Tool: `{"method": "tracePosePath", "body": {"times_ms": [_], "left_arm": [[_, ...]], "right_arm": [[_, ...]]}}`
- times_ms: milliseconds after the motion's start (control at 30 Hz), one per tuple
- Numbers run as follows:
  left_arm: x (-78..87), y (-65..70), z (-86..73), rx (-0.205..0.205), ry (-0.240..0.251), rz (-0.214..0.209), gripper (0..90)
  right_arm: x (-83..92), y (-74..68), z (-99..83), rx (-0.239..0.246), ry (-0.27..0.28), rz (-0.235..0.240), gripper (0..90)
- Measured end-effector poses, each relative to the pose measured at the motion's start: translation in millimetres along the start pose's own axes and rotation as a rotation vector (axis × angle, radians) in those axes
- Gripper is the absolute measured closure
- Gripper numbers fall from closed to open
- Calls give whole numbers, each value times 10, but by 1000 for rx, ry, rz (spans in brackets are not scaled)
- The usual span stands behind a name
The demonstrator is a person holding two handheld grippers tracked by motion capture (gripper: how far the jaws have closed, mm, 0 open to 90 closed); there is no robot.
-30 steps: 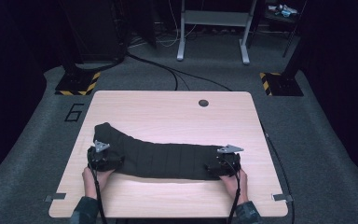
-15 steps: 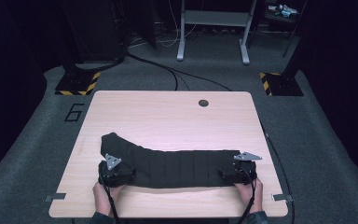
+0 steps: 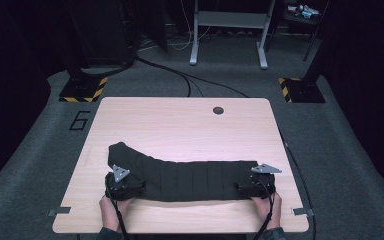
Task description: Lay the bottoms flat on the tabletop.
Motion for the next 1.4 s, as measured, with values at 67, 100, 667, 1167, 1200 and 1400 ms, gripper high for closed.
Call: {"method": "tracePosePath", "body": {"times_ms": [67,100,667,1167,1200,1400], "left_arm": [[4,2,0,0,8,4,152],[15,-5,-1,2,6,-13,147],[517,-232,-172,28,21,-55,77],[498,-159,-345,52,-3,-175,214],[501,-147,-349,47,-6,-184,231],[506,-73,-356,35,-5,-185,397]], "right_arm": [[6,5,-1,-4,3,0,35],[5,4,-1,-5,4,3,35],[538,-144,-136,-37,80,42,142],[484,-204,-342,-31,-5,10,351],[468,-201,-366,-42,-9,18,375],[435,-253,-391,-11,-4,7,510]]}}
Point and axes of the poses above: each handheld gripper's, and its own axes: x roughly backward along the jaws, z roughly out of its top, y roughly to its right, the point moved 4 cm from there along -x, roughly forward along the jaws, and after that the axes turned 9 degrees about -x, right-handed, at the moved point
